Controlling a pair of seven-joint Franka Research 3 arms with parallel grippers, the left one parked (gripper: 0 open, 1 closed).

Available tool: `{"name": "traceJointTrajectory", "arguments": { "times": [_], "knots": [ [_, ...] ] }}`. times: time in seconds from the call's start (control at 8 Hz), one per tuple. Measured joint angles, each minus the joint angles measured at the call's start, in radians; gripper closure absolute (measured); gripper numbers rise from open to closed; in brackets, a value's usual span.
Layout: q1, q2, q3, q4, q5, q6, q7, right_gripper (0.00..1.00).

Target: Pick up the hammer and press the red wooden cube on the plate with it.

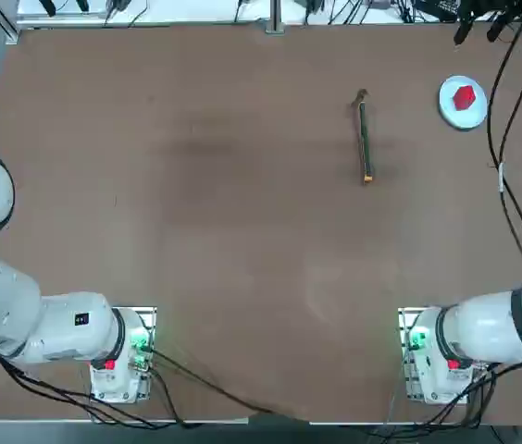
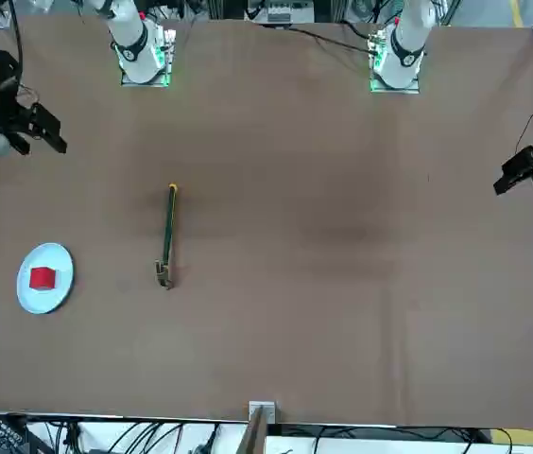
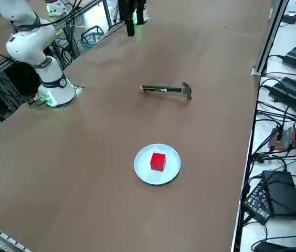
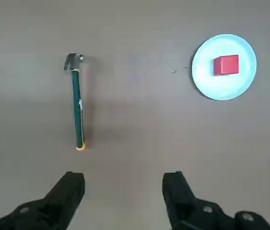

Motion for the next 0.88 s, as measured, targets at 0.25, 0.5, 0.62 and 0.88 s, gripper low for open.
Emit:
{"name": "traceJointTrajectory", "arguments": {
  "times": [0.25, 0.5, 0.62, 0.88],
  "knots": [
    [0.0, 0.007, 0.001, 0.005, 0.001, -0.002, 0.001, 0.0],
    [0.0, 0.022, 0.001, 0.006, 0.03, -0.001, 0.001, 0.0],
    [0.001, 0.051, 0.003, 0.004, 0.048, 0.024, 0.001, 0.0],
    [0.011, 0.137, 0.006, -0.014, 0.059, 0.139, 0.002, 0.0]
  ]
}}
